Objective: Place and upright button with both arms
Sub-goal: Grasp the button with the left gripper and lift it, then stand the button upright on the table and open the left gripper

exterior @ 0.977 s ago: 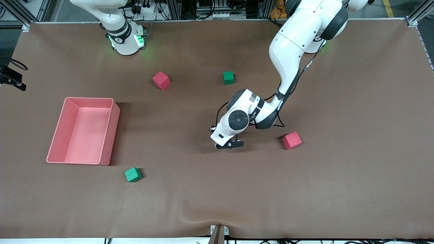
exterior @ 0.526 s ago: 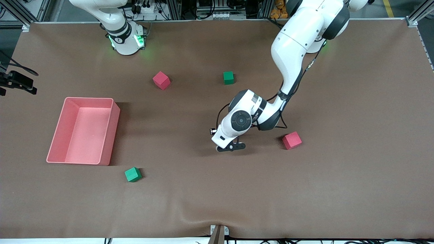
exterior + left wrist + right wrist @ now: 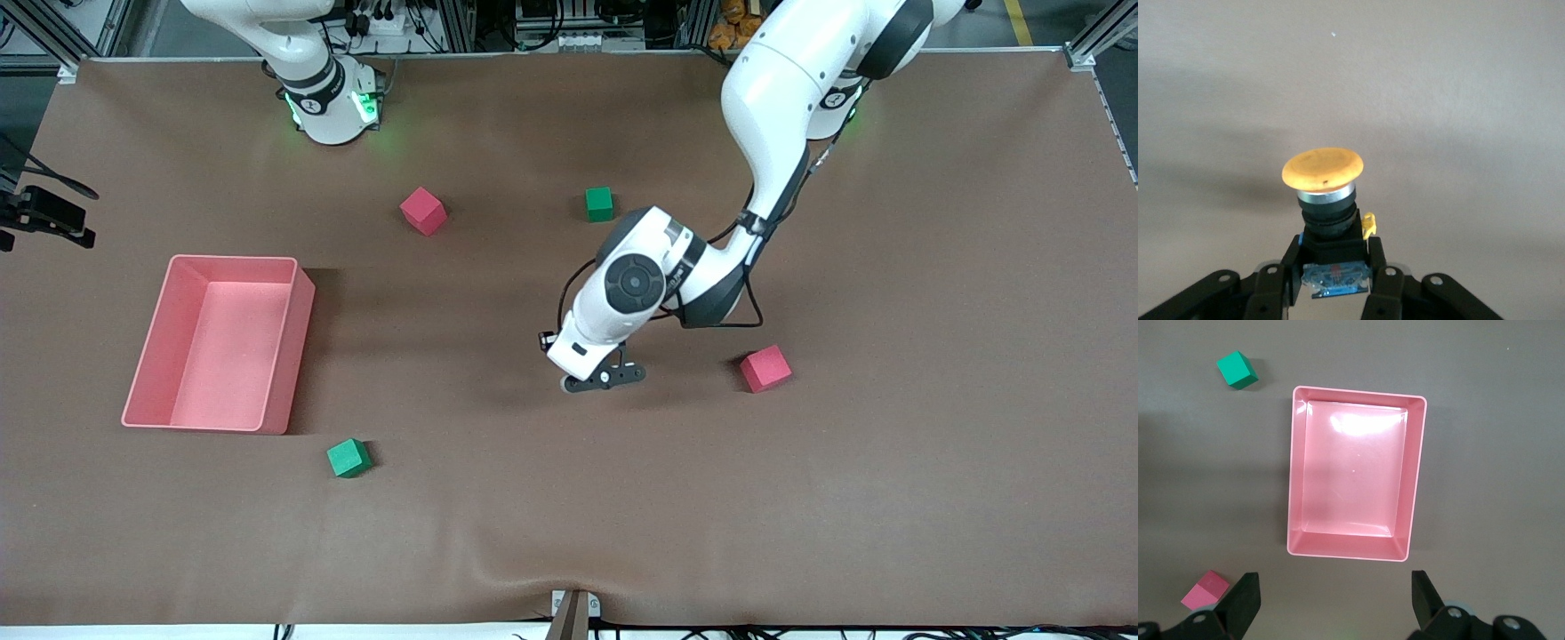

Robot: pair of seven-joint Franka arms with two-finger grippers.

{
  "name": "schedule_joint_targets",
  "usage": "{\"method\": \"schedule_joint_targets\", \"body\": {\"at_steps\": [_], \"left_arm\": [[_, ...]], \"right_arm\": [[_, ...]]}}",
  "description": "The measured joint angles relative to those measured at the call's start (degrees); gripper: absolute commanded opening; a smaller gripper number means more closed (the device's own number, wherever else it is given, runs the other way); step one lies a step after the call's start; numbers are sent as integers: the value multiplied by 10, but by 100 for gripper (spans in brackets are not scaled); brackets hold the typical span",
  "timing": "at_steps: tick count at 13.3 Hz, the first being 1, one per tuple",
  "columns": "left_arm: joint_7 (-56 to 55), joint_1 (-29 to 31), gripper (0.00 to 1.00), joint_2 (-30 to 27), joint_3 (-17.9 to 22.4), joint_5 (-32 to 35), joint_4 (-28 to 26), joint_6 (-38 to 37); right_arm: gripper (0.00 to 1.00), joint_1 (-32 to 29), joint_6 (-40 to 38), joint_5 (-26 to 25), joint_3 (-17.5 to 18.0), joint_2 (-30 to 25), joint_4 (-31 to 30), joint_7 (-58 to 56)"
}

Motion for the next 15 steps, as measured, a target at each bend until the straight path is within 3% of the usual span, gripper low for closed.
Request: {"method": "schedule_joint_targets", "body": {"at_steps": [5, 10, 15], "left_arm": [[-317, -93, 0, -7, 1, 202, -8, -17], [-559, -172, 0, -7, 0, 408, -19, -142], [-652, -212, 0, 1, 2, 544, -55, -235]], "right_arm": [[100, 0, 0, 0, 0, 0, 0, -2], [100, 0, 0, 1, 0, 0, 0, -3], [100, 16, -13, 16, 13, -2, 1, 52]]}}
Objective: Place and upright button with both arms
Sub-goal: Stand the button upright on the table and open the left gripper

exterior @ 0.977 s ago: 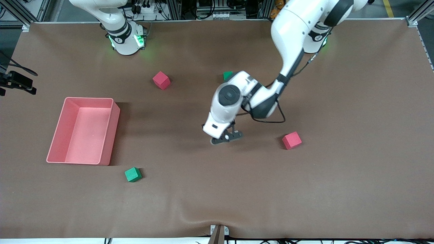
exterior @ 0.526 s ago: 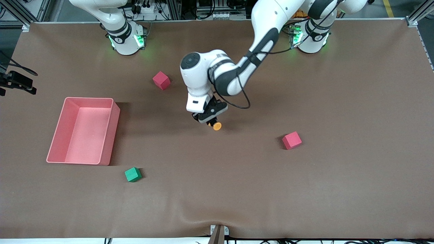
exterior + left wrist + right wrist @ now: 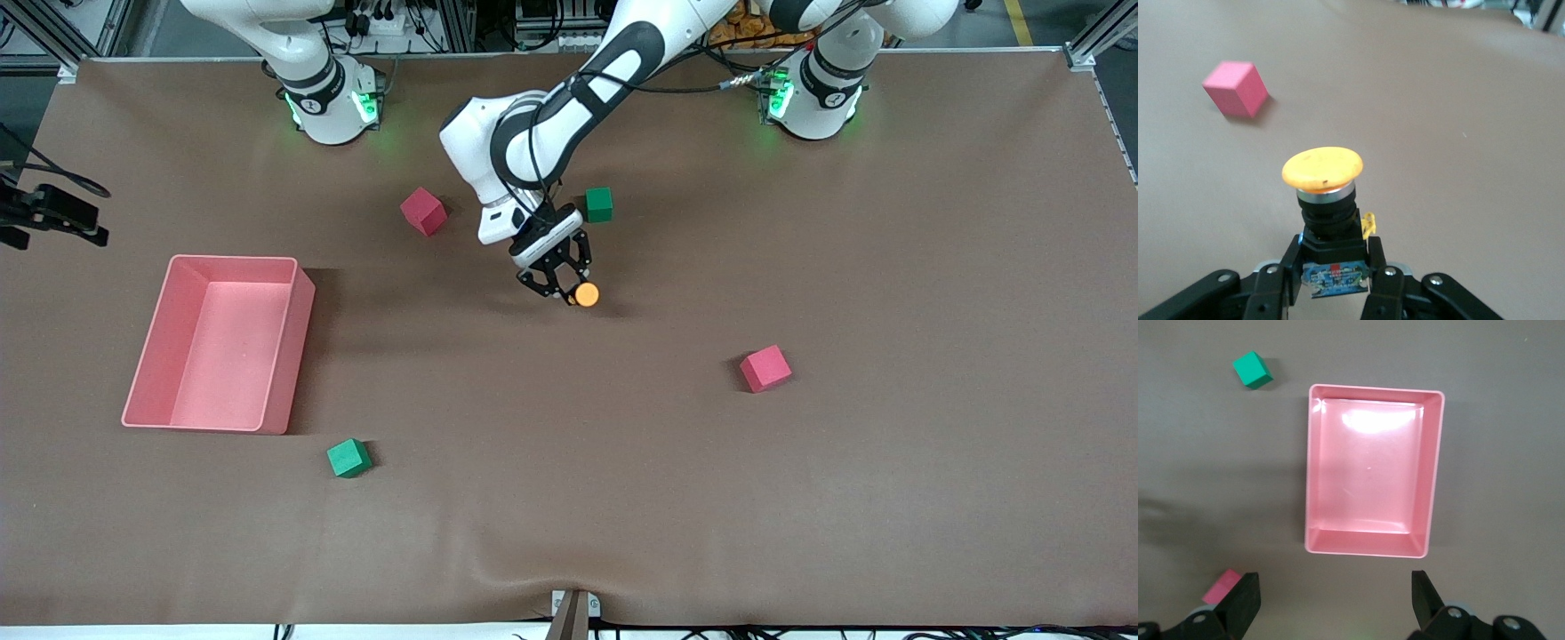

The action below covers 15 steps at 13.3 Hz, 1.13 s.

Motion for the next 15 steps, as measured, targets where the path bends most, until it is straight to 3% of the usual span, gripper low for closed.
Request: {"method": "schedule_joint_targets", "body": {"at_steps": [4, 8, 15], "left_arm": [[-120, -16, 0, 30, 0, 72, -18, -17], [-175, -30, 0, 75, 1, 121, -21, -35], [-184, -44, 0, 116, 5, 143, -21, -47]], "right_arm": [[100, 4, -11, 0, 26, -1, 1, 31], [100, -51, -23, 0, 75, -1, 1, 32], [100, -55, -50, 1, 81, -2, 15, 32]]}}
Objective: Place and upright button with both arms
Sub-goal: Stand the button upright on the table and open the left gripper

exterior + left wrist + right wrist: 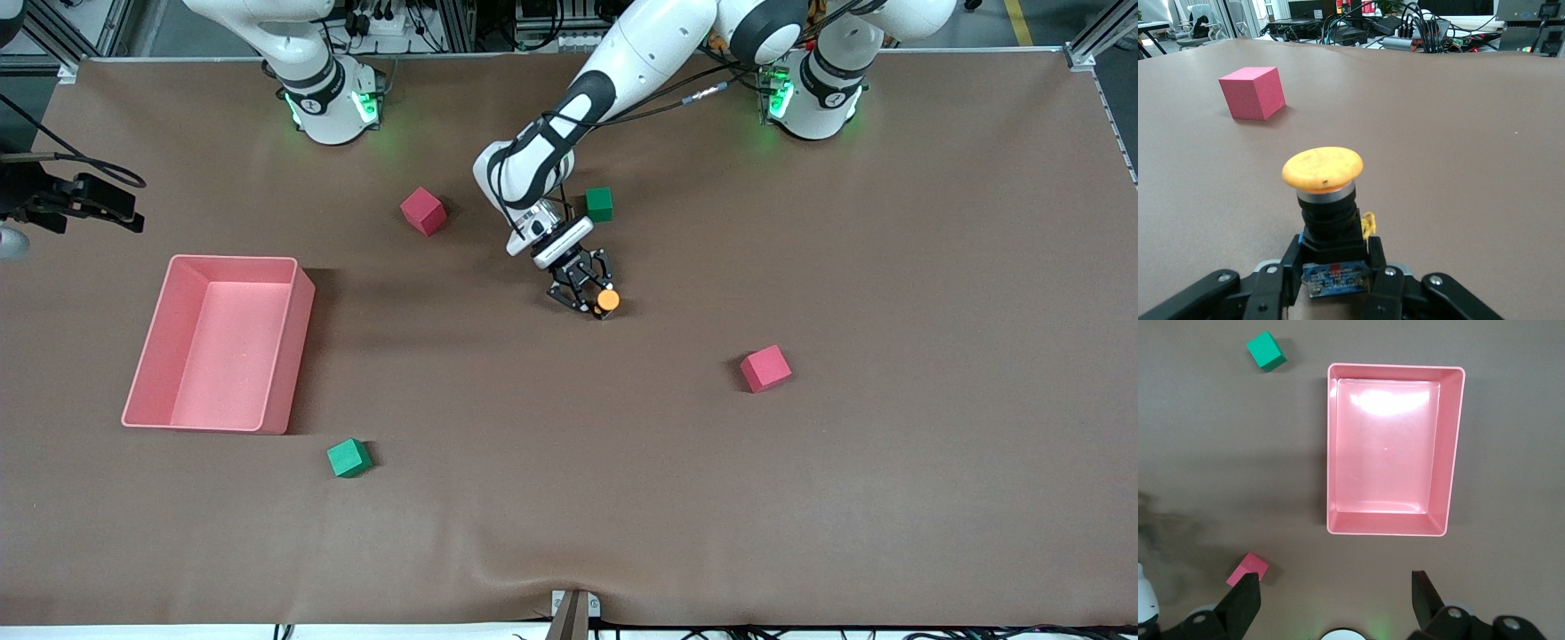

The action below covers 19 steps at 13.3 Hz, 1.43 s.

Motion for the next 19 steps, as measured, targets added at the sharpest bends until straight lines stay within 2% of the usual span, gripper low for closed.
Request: {"method": "schedule_joint_targets", "body": {"at_steps": [5, 6, 7, 8, 9, 10, 15, 19], "left_arm": [[-10, -16, 1, 6, 0, 0, 1, -4], [-12, -18, 4, 9, 1, 1, 1, -5], [-15, -20, 19, 11, 2, 5, 1, -8], [-17, -21, 63, 12, 2, 6, 1, -11], [-17, -22, 91, 13, 3, 6, 1, -11], [-17, -22, 100, 13, 3, 6, 1, -11], [-18, -27, 100, 15, 3, 6, 8, -14], [-9, -40, 100, 7, -9, 3, 17, -55]], "right_arm": [[100, 7, -22, 1, 0, -1, 5, 0], [100, 13, -26, 2, 1, -2, 7, 0], [100, 19, -26, 2, 2, -3, 13, 0], [100, 20, -25, 2, 2, -3, 23, 0], [100, 18, -25, 2, 1, -4, 34, 0], [100, 14, -25, 3, -1, -4, 40, 0], [100, -3, -25, 27, -8, -4, 45, 0], [100, -3, -2, 32, -7, -2, 45, 1]]}}
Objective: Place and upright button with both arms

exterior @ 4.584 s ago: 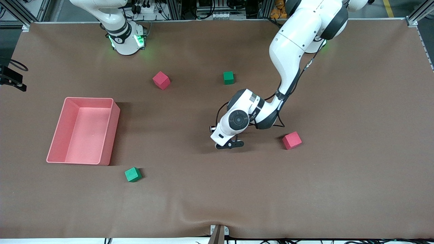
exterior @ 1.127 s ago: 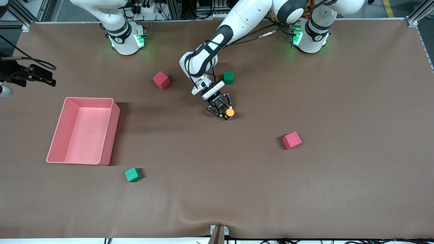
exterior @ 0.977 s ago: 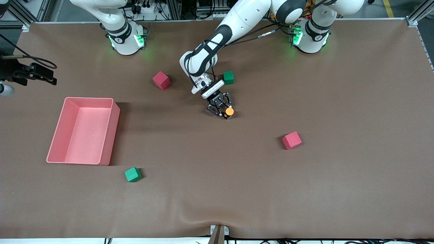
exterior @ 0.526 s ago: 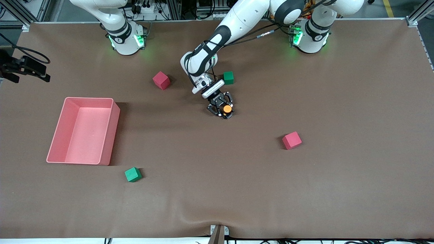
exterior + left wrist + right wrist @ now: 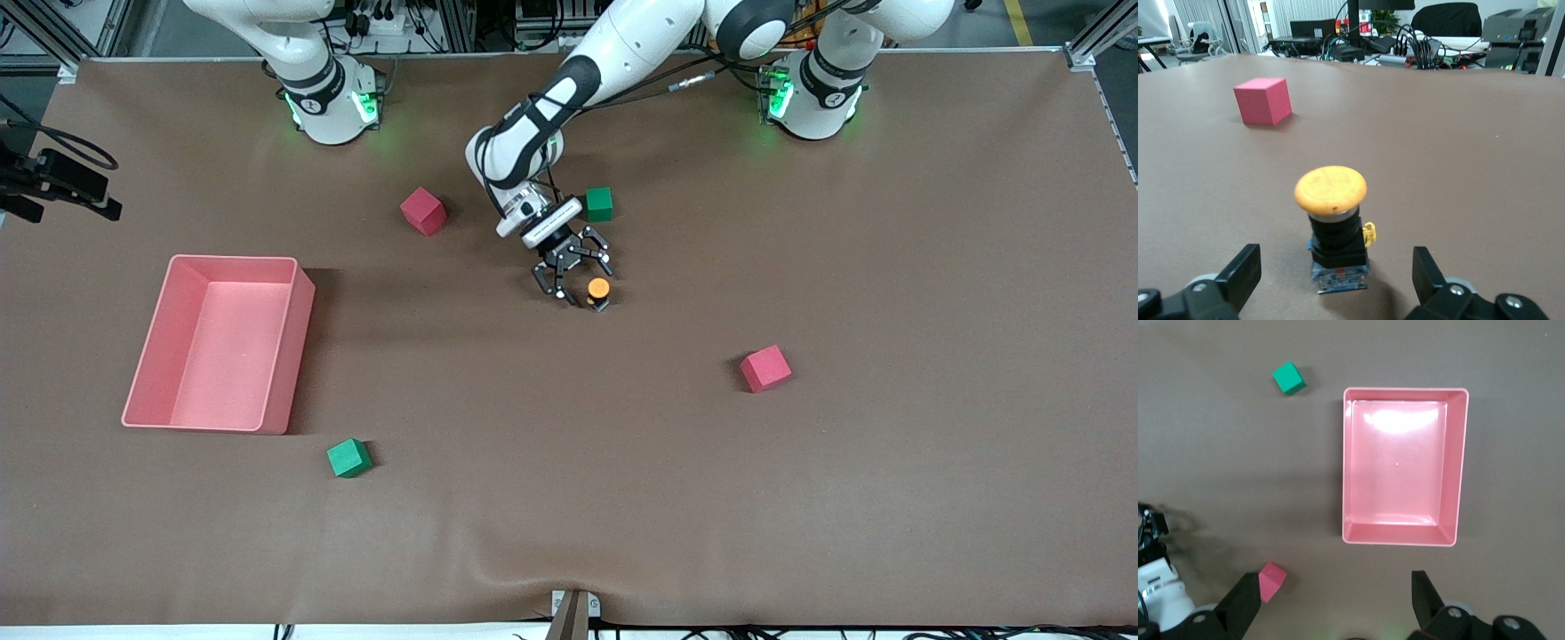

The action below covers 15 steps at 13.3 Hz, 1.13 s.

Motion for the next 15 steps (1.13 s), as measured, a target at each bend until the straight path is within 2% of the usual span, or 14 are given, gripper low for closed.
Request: {"method": "schedule_joint_targets", "body": {"at_steps": [3, 8, 11, 15], "left_arm": [[48, -12, 100, -27, -12, -42, 7, -19], [184, 2, 100, -110, -12, -121, 11, -24], [259, 38, 100, -153, -12, -168, 13, -4], [395, 128, 100, -231, -10, -245, 16, 57]], "right_arm": [[100, 0, 5, 0, 0, 1, 0, 0], [100, 0, 6, 0, -1, 2, 0, 1], [100, -1, 17, 1, 0, 2, 0, 1], [100, 0, 32, 5, 2, 9, 0, 1]]}}
